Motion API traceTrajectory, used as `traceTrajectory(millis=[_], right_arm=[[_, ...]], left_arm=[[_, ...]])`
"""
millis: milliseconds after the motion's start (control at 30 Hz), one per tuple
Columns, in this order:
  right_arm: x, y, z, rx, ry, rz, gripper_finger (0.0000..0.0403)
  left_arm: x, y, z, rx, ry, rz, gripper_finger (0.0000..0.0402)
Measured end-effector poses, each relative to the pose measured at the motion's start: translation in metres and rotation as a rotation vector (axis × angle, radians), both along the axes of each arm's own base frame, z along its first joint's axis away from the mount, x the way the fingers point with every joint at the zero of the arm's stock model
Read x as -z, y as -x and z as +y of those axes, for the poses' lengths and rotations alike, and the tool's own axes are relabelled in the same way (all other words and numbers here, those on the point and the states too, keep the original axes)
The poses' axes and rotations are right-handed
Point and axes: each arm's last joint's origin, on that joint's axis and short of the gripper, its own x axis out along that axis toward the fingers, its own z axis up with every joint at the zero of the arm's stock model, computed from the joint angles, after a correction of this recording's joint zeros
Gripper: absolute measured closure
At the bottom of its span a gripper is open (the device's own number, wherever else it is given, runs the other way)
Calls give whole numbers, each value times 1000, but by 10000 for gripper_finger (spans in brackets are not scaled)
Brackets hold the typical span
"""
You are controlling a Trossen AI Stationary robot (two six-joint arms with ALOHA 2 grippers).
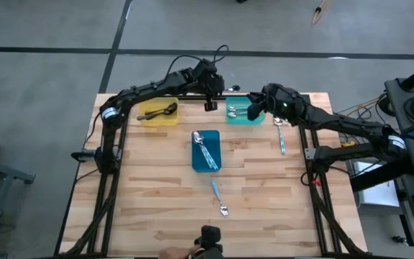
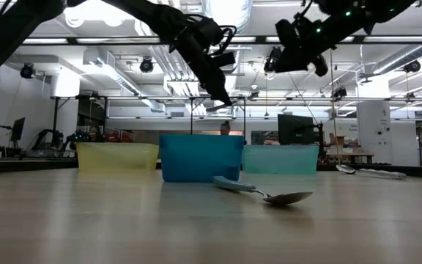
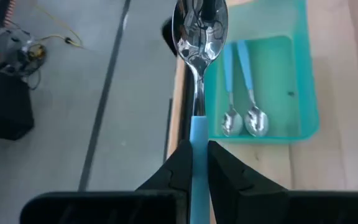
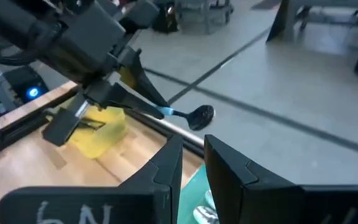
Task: Sort silverware by color (type)
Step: Put the light blue spoon into the light blue bin
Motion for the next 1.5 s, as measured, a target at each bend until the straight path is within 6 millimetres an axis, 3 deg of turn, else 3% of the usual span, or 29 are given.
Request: traceTrajectory(millis=[133, 333, 500, 767, 1100, 1500], right_arm=[[-1, -17, -15, -43, -20, 35, 344], [-20, -33, -38, -32, 12, 163, 344], [-33, -35, -52, -30, -18, 313, 344], [-31, -29, -59, -36, -62, 455, 344], [-6, -28, -65, -259, -96, 281, 344], [38, -25, -65, -271, -134, 106, 344]], left_arm=[[-1, 1, -1, 14, -3, 21, 389], [3, 7, 2, 10, 11, 66, 389], [5, 10, -1, 7, 39, 105, 389], [-6, 16, -4, -71, 103, 55, 389], [-10, 18, -9, -159, 196, 5, 389], [7, 35, -28, -251, 286, -8, 390]])
